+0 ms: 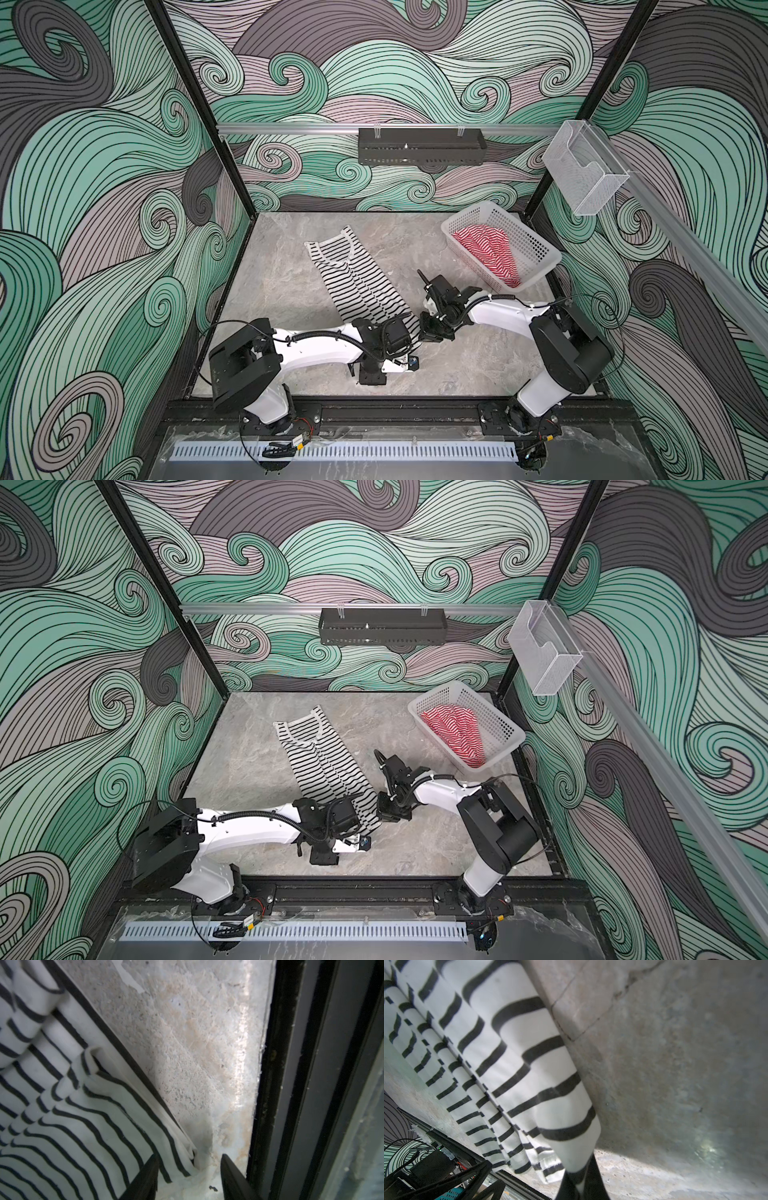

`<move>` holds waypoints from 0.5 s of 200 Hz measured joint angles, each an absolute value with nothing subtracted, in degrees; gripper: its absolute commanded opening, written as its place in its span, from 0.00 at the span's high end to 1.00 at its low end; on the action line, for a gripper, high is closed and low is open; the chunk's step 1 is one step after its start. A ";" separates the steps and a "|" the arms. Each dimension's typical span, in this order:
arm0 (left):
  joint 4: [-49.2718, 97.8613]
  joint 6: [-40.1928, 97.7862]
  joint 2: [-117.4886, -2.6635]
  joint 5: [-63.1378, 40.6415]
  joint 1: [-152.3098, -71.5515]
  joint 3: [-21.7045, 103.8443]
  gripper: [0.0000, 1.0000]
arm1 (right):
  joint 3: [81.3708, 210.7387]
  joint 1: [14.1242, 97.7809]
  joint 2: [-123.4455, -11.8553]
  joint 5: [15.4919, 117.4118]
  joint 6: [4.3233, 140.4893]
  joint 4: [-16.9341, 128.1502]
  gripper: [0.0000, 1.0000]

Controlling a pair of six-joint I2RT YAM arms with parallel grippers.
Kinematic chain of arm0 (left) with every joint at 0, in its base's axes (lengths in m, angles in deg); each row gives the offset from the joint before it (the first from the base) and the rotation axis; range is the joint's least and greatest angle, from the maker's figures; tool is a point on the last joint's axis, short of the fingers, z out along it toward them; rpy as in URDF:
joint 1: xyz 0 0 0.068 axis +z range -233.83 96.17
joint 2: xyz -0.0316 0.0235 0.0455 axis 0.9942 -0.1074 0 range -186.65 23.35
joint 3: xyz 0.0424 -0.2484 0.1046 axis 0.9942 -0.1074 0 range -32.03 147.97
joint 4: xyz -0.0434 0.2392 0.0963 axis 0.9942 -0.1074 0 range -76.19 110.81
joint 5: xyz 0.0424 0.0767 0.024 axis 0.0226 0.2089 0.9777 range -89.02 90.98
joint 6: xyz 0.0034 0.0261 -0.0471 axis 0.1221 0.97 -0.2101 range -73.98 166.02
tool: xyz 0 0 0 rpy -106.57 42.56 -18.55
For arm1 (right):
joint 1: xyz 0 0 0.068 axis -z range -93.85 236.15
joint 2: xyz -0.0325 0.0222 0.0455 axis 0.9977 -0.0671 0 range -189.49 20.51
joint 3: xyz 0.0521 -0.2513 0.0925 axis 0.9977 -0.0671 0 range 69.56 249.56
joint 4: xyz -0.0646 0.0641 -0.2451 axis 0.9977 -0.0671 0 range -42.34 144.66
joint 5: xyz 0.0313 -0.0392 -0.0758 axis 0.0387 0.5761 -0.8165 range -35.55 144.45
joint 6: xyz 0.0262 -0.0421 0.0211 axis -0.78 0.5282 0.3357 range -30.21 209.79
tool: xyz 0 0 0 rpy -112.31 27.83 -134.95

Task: Fold and stack tank tops
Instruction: Fold the tank top at the center of the table.

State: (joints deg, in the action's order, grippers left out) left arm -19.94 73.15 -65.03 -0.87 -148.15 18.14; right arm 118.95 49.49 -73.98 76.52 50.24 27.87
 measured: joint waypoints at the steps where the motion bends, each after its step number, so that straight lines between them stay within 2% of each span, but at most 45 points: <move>1: -19.92 73.13 -65.11 -0.91 -148.15 18.12 0.49 | 118.97 49.51 -74.01 76.52 50.26 27.87 1.00; 46: -18.23 72.41 -67.17 -1.46 -148.15 17.66 0.50 | 120.00 49.80 -75.01 77.09 50.44 27.85 1.00; 84: -17.08 72.28 -68.06 -1.13 -148.06 17.42 0.59 | 120.00 50.10 -75.01 77.41 50.66 27.81 1.00; 100: -16.95 72.32 -68.24 -0.87 -147.88 17.48 0.68 | 120.00 50.39 -75.01 77.46 50.66 27.78 1.00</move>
State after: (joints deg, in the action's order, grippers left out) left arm -16.95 72.32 -68.24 -0.87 -147.88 17.48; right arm 120.00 50.39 -75.01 77.46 50.66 27.78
